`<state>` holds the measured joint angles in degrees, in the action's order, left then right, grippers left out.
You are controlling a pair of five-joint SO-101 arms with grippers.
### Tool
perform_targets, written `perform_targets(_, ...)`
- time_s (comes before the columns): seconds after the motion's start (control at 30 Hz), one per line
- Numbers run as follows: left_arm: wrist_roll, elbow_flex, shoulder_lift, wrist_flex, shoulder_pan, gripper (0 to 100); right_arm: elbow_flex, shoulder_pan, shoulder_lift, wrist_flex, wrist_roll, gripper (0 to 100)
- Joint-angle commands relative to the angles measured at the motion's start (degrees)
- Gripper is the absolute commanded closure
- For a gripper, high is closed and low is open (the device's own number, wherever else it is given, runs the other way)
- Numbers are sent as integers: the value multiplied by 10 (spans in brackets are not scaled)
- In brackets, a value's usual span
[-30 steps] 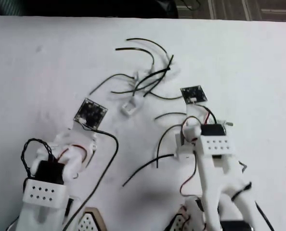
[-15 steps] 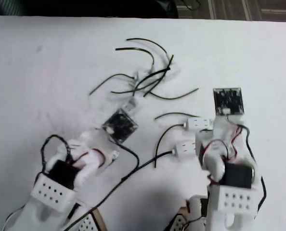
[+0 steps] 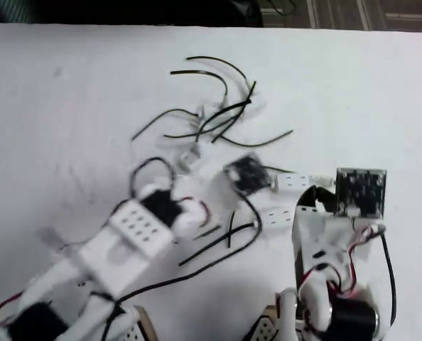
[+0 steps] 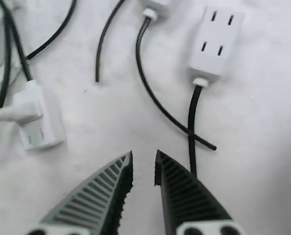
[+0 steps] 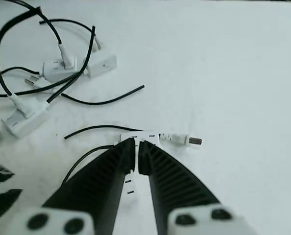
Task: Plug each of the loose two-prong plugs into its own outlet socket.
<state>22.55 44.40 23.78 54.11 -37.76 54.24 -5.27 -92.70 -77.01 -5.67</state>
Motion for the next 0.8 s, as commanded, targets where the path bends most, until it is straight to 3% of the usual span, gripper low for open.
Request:
perform_targets(0.0,28,-34,-79,-57,-42,902,-15,7,-40,5,6,981)
perform_targets(0.2,32,-93,-216,-91,-54,901,-13,7,-61,3,6,981)
perform_targets(0.33,31,-175,-292,-40,-53,823,-1,7,-62,3,6,981)
perform_targets(0.77,31,-226,-331,-18,-58,805,2,7,-65,3,6,981)
